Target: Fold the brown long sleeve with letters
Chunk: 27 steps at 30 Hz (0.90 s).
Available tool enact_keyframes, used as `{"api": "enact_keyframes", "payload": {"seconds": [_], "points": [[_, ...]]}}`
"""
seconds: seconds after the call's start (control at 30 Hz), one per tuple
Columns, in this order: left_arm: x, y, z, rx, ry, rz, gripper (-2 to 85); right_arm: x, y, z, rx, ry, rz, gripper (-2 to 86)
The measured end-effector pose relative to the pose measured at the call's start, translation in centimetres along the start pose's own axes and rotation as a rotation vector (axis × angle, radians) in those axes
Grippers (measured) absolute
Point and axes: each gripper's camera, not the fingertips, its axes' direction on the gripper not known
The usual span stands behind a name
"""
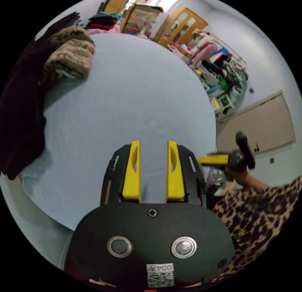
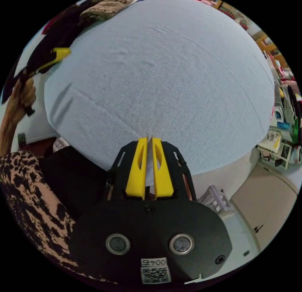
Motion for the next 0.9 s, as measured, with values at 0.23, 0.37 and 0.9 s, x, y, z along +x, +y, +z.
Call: {"api": "enact_keyframes", "payload": {"seconds": [0.23,0.37,0.9], "points": [[-15.0,-12.9,-9.5,0.217,0.079,-0.340,17.0,-0.6,-3.3,-6.4,-0.140,-0.018,0.098,3.5],[-19.6,-16.6,-11.6,0.236,0.086,-0.488,17.9,-0.6,-3.9,-9.6,-0.137,-0.037,0.140,3.4],[-9.5,-15.6,-24.3,0.366,0.053,-0.128,5.7,2.0,-5.7,-18.4,-0.199,-0.227,0.181,0.3]]}}
